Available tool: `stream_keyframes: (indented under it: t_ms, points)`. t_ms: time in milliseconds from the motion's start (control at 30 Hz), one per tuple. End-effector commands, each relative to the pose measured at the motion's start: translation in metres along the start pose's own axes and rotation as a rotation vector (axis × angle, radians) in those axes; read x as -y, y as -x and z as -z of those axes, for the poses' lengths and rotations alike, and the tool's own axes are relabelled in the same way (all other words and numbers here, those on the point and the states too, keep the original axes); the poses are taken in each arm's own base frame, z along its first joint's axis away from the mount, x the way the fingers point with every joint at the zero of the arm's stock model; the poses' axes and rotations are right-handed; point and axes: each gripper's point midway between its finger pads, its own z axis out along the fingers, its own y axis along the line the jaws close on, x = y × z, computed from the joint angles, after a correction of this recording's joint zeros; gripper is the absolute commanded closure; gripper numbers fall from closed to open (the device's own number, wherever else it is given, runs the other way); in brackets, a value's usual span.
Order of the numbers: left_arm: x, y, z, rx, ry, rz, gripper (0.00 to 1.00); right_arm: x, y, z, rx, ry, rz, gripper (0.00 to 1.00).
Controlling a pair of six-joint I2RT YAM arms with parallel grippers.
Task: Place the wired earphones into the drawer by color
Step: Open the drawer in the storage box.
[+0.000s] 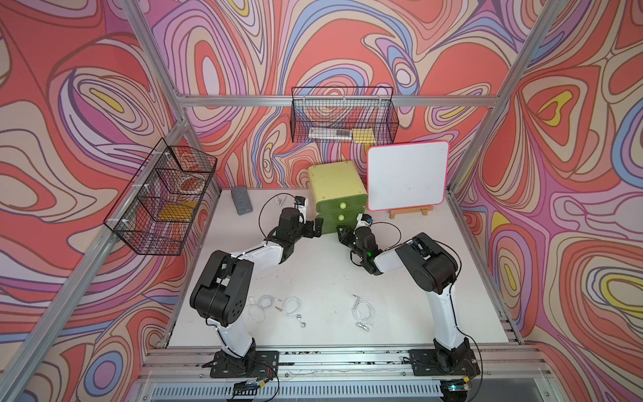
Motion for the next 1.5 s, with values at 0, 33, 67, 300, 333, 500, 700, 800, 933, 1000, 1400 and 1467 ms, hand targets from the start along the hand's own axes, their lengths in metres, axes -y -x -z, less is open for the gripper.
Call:
stream_keyframes:
  t_ms: [0,33,67,300,333,500,700,800,933,1000,1400,1467]
  points:
    - [-0.008,0.015,-0.006,0.073,0.036,0.004,0.01,-0.006,0.000,0.007,-0.015,0.001,-0.002,0.81]
    - [-0.010,0.016,-0.006,0.080,0.043,0.005,0.01,-0.006,0.001,0.007,-0.015,0.001,-0.002,0.81]
    - [-0.010,0.015,-0.007,0.083,0.047,0.006,0.01,-0.007,0.001,0.007,-0.015,0.003,-0.002,0.81]
    - [-0.013,0.018,-0.011,0.093,0.057,0.002,0.01,-0.011,0.004,0.011,-0.015,0.004,-0.001,0.81]
    - [-0.013,0.018,-0.011,0.094,0.060,0.004,0.01,-0.011,0.004,0.011,-0.016,0.003,0.000,0.81]
    - [-0.014,0.021,-0.010,0.112,0.066,0.013,0.01,-0.010,0.003,0.015,-0.023,0.001,-0.001,0.82]
    - [-0.013,0.022,-0.011,0.116,0.061,0.019,0.01,-0.008,0.000,0.022,-0.031,-0.007,-0.004,0.82]
    - [-0.012,0.021,-0.010,0.114,0.054,0.026,0.01,-0.007,-0.002,0.026,-0.036,-0.012,-0.008,0.82]
    - [-0.011,0.020,-0.010,0.109,0.047,0.028,0.01,-0.009,-0.004,0.035,-0.041,-0.008,-0.009,0.82]
    - [-0.010,0.017,-0.010,0.102,0.044,0.028,0.01,-0.009,-0.005,0.039,-0.045,-0.010,-0.007,0.82]
    - [-0.008,0.014,-0.009,0.092,0.029,0.042,0.01,-0.011,-0.019,0.070,-0.070,-0.014,-0.006,0.82]
    - [-0.008,0.013,-0.009,0.088,0.028,0.043,0.01,-0.010,-0.022,0.075,-0.074,-0.018,-0.005,0.83]
